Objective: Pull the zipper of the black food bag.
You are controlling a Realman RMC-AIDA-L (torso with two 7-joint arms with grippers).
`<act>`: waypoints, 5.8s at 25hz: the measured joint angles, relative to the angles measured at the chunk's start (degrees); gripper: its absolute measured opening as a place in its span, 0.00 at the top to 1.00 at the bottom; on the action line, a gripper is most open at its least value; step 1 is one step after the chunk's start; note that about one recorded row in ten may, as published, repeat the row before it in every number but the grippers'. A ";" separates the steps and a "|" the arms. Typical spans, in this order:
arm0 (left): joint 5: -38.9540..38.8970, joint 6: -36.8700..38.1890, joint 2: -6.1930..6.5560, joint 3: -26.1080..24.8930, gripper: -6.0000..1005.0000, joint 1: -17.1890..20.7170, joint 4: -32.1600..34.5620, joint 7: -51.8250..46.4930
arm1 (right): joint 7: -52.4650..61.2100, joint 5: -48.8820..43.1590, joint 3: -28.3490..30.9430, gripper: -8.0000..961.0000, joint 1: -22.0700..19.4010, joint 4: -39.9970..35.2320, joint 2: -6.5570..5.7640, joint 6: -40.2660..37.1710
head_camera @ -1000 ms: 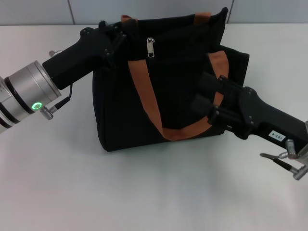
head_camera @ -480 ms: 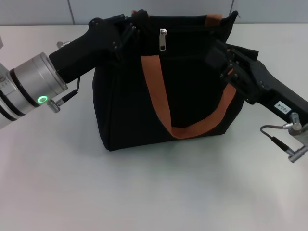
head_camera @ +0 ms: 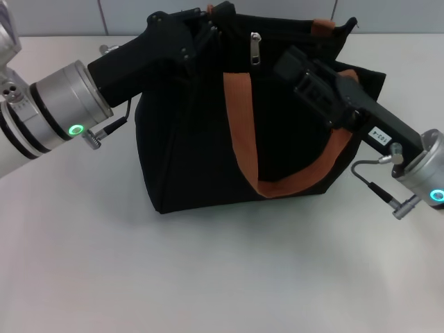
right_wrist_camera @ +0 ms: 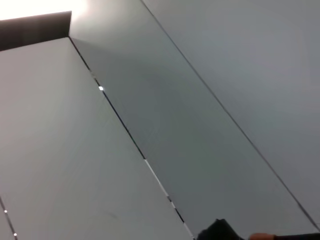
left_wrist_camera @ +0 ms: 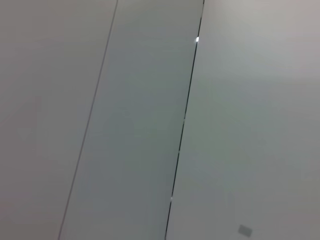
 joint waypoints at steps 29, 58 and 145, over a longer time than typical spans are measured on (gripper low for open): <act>-0.27 0.59 0.00 0.86 0.92 -1.23 -0.70 0.84 | 9.52 -2.82 -0.50 0.60 5.18 0.41 -0.13 5.92; -0.37 1.32 -0.09 0.55 0.91 -0.63 -1.73 2.15 | 9.87 -2.03 1.22 0.99 2.17 0.83 0.00 6.49; 6.21 17.92 1.79 11.52 0.22 27.84 15.44 10.61 | -24.92 -24.48 14.84 0.17 -6.50 -6.12 -0.67 -12.59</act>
